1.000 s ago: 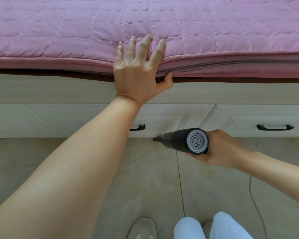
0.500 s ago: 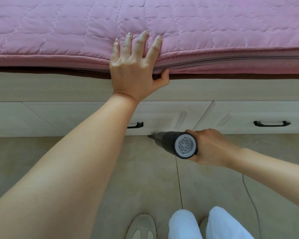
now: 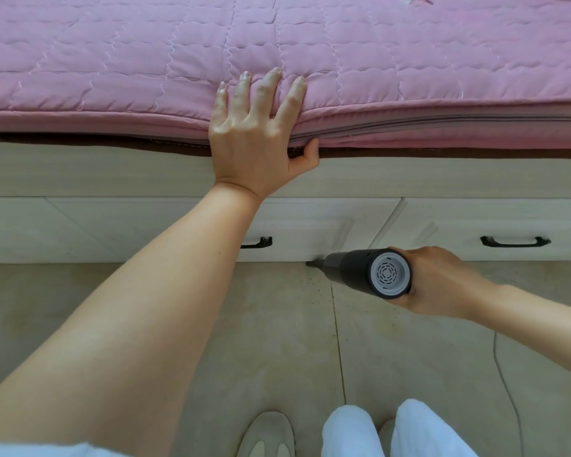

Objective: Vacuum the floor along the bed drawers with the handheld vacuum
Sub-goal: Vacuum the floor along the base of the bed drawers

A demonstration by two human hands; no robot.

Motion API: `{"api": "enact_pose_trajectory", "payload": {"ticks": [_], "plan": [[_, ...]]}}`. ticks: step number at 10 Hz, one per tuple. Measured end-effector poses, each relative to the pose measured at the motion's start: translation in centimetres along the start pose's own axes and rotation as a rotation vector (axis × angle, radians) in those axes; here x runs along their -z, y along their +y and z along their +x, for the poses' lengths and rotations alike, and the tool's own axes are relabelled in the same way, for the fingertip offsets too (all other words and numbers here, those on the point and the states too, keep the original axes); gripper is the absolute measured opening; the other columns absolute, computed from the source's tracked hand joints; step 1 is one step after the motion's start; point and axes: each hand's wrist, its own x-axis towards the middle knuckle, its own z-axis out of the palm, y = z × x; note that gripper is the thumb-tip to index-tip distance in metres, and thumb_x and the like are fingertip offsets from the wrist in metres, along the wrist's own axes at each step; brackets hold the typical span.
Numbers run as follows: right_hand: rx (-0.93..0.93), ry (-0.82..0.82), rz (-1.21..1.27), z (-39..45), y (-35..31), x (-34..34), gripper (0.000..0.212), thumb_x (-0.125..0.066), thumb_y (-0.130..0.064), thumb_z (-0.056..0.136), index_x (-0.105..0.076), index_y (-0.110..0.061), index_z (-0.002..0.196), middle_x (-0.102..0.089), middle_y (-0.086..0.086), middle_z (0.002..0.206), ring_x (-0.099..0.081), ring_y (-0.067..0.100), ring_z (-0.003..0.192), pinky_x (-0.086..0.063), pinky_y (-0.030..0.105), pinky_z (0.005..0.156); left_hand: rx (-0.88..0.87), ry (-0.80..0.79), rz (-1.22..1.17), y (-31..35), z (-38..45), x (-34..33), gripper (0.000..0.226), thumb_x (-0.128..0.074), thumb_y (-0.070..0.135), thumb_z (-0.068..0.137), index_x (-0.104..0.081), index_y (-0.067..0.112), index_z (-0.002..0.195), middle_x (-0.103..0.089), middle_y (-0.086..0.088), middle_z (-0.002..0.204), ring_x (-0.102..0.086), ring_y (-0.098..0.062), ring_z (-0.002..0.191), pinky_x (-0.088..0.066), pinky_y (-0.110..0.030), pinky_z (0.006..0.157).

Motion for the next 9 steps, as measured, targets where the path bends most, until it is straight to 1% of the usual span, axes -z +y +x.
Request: {"api": "enact_pose_trajectory", "payload": {"ticks": [1, 2, 4, 5, 6, 7, 8, 9], "plan": [[-0.029, 0.002, 0.04, -0.4, 0.5, 0.1, 0.049, -0.066, -0.05, 0.073, -0.056, -0.032, 0.118, -0.072, -0.008, 0.093, -0.067, 0.023, 0.081, -0.051, 0.032, 0.064, 0.004, -0.001, -0.004, 0.0, 0.0, 0.0, 0.06, -0.053, 0.058, 0.084, -0.069, 0.021, 0.129, -0.068, -0.01, 0.128, -0.065, -0.042, 0.115, -0.05, -0.06, 0.097], [-0.068, -0.008, 0.092, -0.8, 0.9, 0.3, 0.047, -0.07, -0.05, 0.072, -0.059, -0.033, 0.114, -0.072, -0.01, 0.088, -0.066, 0.018, 0.079, -0.052, 0.032, 0.064, -0.001, 0.0, -0.006, 0.1, 0.0, 0.0, 0.06, -0.053, 0.058, 0.084, -0.069, 0.021, 0.129, -0.068, -0.01, 0.128, -0.065, -0.042, 0.115, -0.05, -0.06, 0.097], [-0.05, -0.034, 0.157, -1.6, 0.9, 1.0, 0.041, -0.071, -0.051, 0.071, -0.063, -0.03, 0.105, -0.071, -0.014, 0.083, -0.067, 0.014, 0.077, -0.053, 0.03, 0.064, 0.0, -0.007, -0.002, 0.1, 0.0, 0.0, 0.061, -0.053, 0.058, 0.084, -0.068, 0.022, 0.13, -0.068, -0.01, 0.129, -0.064, -0.042, 0.116, -0.05, -0.06, 0.097], [-0.054, -0.02, 0.147, -1.6, 0.6, 1.3, 0.037, -0.072, -0.049, 0.071, -0.064, -0.028, 0.101, -0.071, -0.012, 0.08, -0.067, 0.016, 0.076, -0.051, 0.029, 0.061, 0.002, -0.008, -0.002, 0.1, 0.0, 0.0, 0.061, -0.053, 0.058, 0.084, -0.068, 0.022, 0.13, -0.068, -0.01, 0.129, -0.064, -0.042, 0.116, -0.05, -0.06, 0.097], [-0.051, 0.025, 0.116, -1.2, 0.2, 1.2, 0.039, -0.072, -0.048, 0.072, -0.064, -0.028, 0.105, -0.073, -0.007, 0.084, -0.067, 0.021, 0.079, -0.049, 0.029, 0.062, 0.002, -0.005, -0.004, 0.1, 0.0, 0.0, 0.061, -0.052, 0.058, 0.084, -0.069, 0.022, 0.13, -0.068, -0.01, 0.129, -0.064, -0.042, 0.116, -0.05, -0.06, 0.097], [-0.05, 0.035, 0.096, -0.6, -0.2, 1.0, 0.039, -0.072, -0.048, 0.074, -0.063, -0.028, 0.106, -0.073, -0.005, 0.087, -0.067, 0.023, 0.081, -0.046, 0.027, 0.061, 0.001, 0.0, -0.009, 0.0, 0.0, 0.1, 0.06, -0.052, 0.058, 0.084, -0.069, 0.021, 0.129, -0.068, -0.011, 0.128, -0.065, -0.043, 0.115, -0.05, -0.06, 0.097], [-0.047, 0.02, 0.124, -0.1, -0.4, 0.9, 0.04, -0.071, -0.048, 0.074, -0.062, -0.027, 0.107, -0.073, -0.006, 0.088, -0.066, 0.021, 0.081, -0.05, 0.029, 0.064, 0.001, 0.003, -0.006, 0.1, 0.1, 0.0, 0.06, -0.052, 0.058, 0.084, -0.069, 0.021, 0.129, -0.068, -0.011, 0.128, -0.065, -0.043, 0.115, -0.051, -0.06, 0.097], [-0.028, -0.015, 0.132, -0.2, -0.5, 1.0, 0.042, -0.071, -0.049, 0.074, -0.062, -0.028, 0.109, -0.072, -0.011, 0.087, -0.066, 0.015, 0.081, -0.05, 0.025, 0.064, 0.002, 0.002, -0.008, 0.1, 0.1, 0.0, 0.06, -0.052, 0.058, 0.084, -0.069, 0.021, 0.129, -0.068, -0.011, 0.128, -0.065, -0.043, 0.115, -0.05, -0.06, 0.097]]}}
